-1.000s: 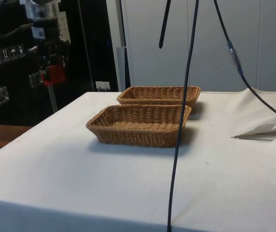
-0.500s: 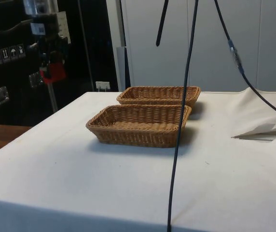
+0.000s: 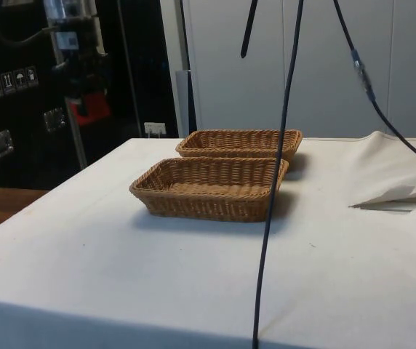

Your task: Pick up the red cube and place it into the right basket.

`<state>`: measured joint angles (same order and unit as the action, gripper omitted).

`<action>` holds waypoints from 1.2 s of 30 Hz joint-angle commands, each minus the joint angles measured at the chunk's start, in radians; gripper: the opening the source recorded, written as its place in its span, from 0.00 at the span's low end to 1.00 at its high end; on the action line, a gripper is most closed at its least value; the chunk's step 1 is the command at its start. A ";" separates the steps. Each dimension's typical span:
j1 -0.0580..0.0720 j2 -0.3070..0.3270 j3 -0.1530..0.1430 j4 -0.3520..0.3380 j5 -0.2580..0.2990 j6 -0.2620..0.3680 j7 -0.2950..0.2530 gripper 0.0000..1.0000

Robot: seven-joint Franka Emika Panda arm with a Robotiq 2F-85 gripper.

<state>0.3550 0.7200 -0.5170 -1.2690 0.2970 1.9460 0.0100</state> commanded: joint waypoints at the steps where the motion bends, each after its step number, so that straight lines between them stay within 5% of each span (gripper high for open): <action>1: 0.008 -0.028 0.000 -0.045 0.005 0.028 -0.009 0.06; 8: 0.004 -0.047 0.000 -0.088 0.017 0.049 -0.039 0.06; 9: -0.002 -0.022 0.000 -0.054 0.013 0.023 -0.031 0.06; 36: -0.009 -0.124 -0.006 -0.226 0.026 0.156 -0.209 0.06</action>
<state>0.3510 0.6000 -0.5300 -1.4890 0.3140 2.0880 -0.1880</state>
